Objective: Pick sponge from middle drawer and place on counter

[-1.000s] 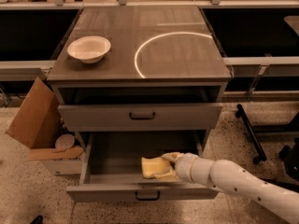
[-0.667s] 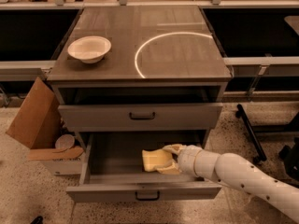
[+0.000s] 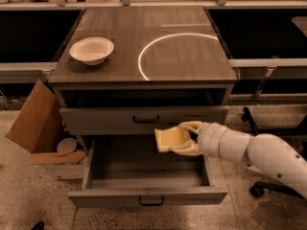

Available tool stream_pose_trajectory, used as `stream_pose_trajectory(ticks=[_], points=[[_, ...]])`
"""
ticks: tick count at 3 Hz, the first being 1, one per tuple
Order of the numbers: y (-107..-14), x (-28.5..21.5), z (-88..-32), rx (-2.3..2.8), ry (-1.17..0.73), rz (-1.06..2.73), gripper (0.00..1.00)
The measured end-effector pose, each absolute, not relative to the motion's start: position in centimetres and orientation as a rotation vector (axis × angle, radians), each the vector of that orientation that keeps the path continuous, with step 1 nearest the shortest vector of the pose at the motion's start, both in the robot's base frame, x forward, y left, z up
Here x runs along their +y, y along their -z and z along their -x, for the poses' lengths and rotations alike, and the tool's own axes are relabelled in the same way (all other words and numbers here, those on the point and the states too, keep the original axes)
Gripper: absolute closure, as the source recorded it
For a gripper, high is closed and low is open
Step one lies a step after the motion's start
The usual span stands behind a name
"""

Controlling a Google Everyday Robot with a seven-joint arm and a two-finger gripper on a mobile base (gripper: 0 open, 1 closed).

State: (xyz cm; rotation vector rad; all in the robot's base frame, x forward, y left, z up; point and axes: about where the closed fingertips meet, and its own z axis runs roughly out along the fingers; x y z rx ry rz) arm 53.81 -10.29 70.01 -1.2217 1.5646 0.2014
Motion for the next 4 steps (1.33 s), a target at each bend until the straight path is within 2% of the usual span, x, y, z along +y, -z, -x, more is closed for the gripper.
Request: stream_pose_trajectory(ticks=[1,3,4], points=[[-74.7,-11.1,-54.3,1.473,-0.159,1.257,1.0],[-75.9,-11.3,-54.5,1.451,-0.149,1.269,1.0],[-79.8,-13.3,-55.6,1.41,-0.078,1.227,1.0]])
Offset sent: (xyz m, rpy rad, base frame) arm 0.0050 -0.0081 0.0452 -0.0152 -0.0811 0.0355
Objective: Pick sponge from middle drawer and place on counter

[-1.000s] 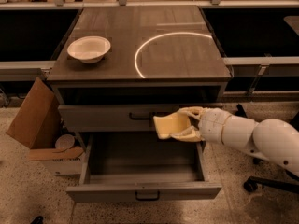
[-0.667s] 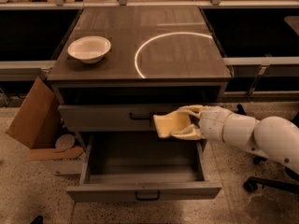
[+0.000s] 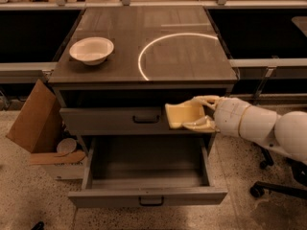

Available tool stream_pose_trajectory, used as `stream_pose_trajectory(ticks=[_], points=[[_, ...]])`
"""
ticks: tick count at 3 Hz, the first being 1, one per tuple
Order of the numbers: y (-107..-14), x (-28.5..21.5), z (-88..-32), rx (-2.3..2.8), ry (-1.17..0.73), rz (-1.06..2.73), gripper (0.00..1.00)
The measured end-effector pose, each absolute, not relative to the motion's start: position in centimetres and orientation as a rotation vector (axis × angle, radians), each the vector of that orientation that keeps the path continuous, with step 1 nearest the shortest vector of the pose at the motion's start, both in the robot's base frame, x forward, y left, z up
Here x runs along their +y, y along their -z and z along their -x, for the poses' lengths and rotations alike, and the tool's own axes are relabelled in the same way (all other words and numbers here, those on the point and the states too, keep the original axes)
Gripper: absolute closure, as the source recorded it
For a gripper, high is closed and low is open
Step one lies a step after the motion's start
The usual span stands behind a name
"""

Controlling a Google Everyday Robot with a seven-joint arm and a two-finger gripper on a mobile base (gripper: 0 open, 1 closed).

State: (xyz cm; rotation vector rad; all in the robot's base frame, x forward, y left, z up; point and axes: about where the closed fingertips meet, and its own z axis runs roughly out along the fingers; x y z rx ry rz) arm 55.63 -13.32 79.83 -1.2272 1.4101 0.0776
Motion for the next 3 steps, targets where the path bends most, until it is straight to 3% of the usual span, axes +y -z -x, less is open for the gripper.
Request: stream_pose_trajectory(ticks=[1,3], points=[[-84.6,-15.2,-57.6,1.372,-0.004,1.163,1.0],[-90.1,-15.4,-62.8,1.38,-0.041,1.025,1.0]])
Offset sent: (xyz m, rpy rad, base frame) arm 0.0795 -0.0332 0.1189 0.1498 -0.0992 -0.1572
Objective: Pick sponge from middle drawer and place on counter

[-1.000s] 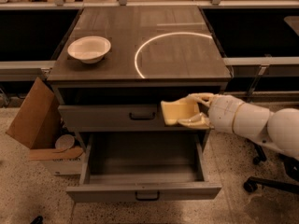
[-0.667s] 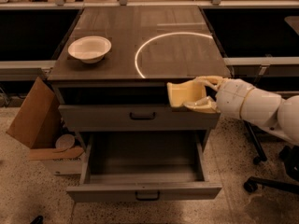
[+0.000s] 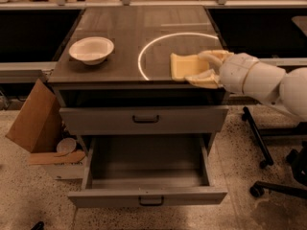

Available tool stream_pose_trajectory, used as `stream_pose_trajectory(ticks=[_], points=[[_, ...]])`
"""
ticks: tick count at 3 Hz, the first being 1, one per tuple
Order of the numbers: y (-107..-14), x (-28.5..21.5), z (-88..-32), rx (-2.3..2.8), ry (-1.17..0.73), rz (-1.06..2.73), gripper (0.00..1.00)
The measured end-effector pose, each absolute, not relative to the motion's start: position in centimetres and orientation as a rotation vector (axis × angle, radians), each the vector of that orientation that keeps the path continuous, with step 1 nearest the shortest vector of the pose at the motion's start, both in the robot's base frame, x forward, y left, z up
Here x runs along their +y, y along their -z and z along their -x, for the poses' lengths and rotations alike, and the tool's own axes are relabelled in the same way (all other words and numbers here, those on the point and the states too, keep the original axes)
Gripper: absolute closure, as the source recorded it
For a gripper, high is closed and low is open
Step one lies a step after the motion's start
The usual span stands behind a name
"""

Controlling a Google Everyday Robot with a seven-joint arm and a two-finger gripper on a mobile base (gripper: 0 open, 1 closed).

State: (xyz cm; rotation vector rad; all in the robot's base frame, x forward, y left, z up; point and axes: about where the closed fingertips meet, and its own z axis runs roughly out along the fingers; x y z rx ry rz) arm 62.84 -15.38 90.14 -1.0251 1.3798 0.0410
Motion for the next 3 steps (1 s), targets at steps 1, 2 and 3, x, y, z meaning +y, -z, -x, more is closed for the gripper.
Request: stream_pose_trajectory(ticks=[1,2,3], points=[[-91.4,-14.2,-66.7,1.424,-0.111,0.972,1.0],[-91.3,-13.7,-68.8,1.461,-0.153,0.944,1.0],[-90.1,-13.4,-71.7,1.51,-0.208,0.901,0.73]])
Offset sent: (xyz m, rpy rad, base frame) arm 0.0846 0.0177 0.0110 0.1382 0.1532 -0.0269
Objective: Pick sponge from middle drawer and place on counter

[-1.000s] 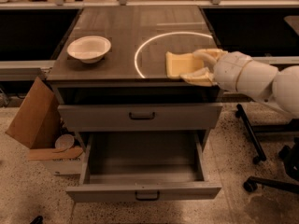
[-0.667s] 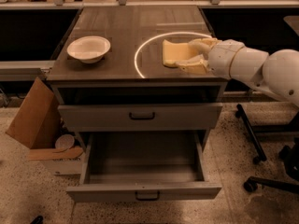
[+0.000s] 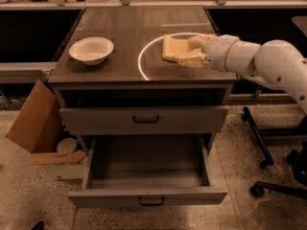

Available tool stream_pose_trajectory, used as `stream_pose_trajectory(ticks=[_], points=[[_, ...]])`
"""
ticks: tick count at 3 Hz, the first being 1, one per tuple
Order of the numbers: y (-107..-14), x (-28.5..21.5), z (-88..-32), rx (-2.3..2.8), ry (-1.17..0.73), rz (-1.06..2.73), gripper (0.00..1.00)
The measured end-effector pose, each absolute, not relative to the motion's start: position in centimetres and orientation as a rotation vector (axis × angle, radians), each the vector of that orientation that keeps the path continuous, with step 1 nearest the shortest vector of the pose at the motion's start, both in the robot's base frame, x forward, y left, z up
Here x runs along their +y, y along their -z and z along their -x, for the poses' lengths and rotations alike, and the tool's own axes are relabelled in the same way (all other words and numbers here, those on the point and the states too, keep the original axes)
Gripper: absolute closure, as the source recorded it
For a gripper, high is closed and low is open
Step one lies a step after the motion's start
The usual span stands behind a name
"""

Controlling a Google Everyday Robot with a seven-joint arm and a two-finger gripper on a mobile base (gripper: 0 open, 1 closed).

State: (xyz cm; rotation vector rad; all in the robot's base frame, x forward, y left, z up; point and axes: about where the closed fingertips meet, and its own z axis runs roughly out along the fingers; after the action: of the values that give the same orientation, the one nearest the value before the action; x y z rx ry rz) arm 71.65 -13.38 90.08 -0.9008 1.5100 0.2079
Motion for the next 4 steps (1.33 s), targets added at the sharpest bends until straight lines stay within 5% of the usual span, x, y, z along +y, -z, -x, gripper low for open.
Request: stream_pose_trajectory(ticks=[3,4], points=[[-88.9,-12.7,-73.9,1.539,-0.224,0.876,0.04],[-88.4,-13.3,-73.7,1.551,-0.225,0.859,0.0]])
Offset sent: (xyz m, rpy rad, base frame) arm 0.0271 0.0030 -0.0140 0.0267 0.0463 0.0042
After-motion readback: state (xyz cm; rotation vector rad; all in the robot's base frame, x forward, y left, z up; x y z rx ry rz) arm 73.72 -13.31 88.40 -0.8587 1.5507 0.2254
